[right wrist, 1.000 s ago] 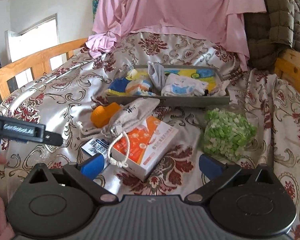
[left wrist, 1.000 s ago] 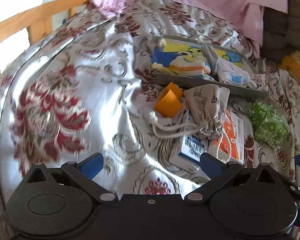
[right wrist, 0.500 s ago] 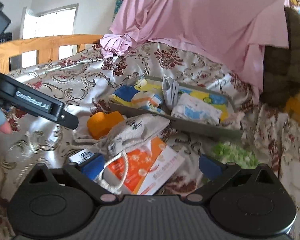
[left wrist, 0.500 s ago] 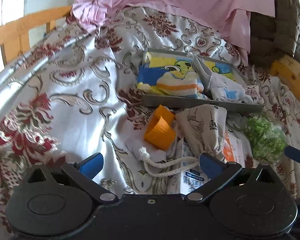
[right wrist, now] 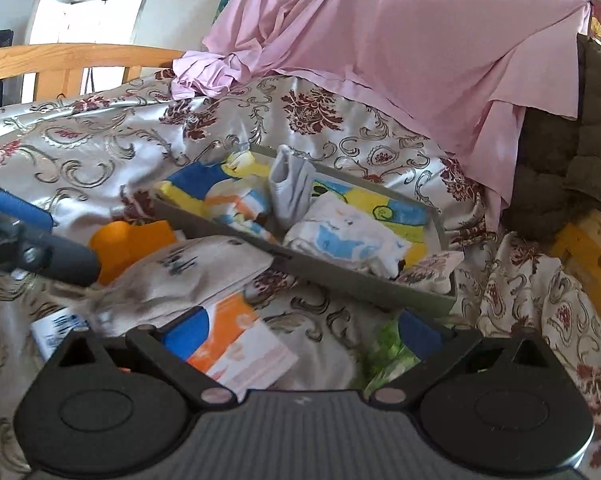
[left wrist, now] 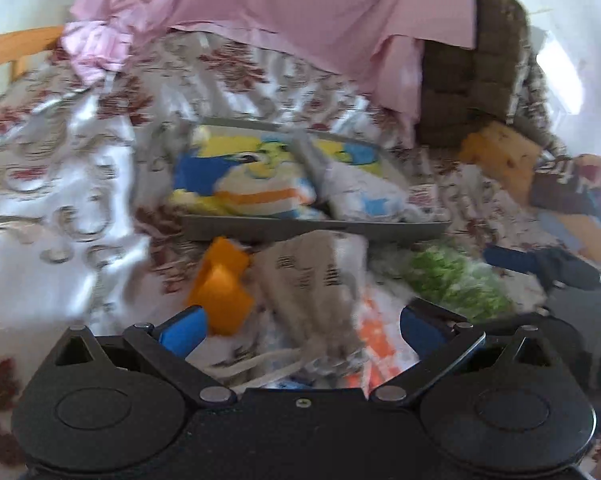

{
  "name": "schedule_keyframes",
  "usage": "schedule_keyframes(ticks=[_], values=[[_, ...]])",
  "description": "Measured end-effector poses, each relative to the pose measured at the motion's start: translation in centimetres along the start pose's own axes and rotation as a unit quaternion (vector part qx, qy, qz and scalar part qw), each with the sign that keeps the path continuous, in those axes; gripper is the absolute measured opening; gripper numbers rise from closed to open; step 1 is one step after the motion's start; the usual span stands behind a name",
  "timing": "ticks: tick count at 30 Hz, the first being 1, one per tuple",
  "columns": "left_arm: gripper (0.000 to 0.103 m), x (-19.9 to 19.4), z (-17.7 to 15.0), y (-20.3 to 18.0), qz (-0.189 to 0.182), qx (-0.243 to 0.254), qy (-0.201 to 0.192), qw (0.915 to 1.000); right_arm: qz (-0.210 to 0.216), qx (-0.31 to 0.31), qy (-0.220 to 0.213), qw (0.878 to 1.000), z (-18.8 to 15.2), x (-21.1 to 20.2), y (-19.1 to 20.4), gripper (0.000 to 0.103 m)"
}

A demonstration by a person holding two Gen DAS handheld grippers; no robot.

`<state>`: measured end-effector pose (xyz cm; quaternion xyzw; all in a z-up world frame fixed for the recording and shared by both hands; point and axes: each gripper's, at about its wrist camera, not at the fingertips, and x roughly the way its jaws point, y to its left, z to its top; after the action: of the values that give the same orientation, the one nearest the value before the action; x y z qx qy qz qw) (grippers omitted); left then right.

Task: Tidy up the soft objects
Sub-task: 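Grasp the beige drawstring pouch with the left tool while the right tool reaches the tissue packet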

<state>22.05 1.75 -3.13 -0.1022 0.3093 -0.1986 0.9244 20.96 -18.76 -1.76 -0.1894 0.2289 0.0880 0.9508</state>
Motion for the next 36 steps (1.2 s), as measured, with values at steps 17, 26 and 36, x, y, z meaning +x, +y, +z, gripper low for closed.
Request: schedule_keyframes(ticks=[17, 26, 36], values=[[0.049, 5.3, -0.9, -0.3, -0.039, 0.022, 0.066, 0.9968, -0.004, -0.004, -0.001, 1.0, -0.6, 1.8, -1.5, 0.103], [0.043, 3.2, 0.1, 1.4, -0.017, -0.059, 0.04, 0.9973, 0.011, -0.003, 0.0, 1.0, -0.5, 2.5, -0.7, 0.103], [0.042, 0.4, 1.5, 2.5, 0.004, -0.121, -0.012, 0.9925, 0.099, 0.045, 0.003, 0.994, 0.8, 3.2, 0.5, 0.103]])
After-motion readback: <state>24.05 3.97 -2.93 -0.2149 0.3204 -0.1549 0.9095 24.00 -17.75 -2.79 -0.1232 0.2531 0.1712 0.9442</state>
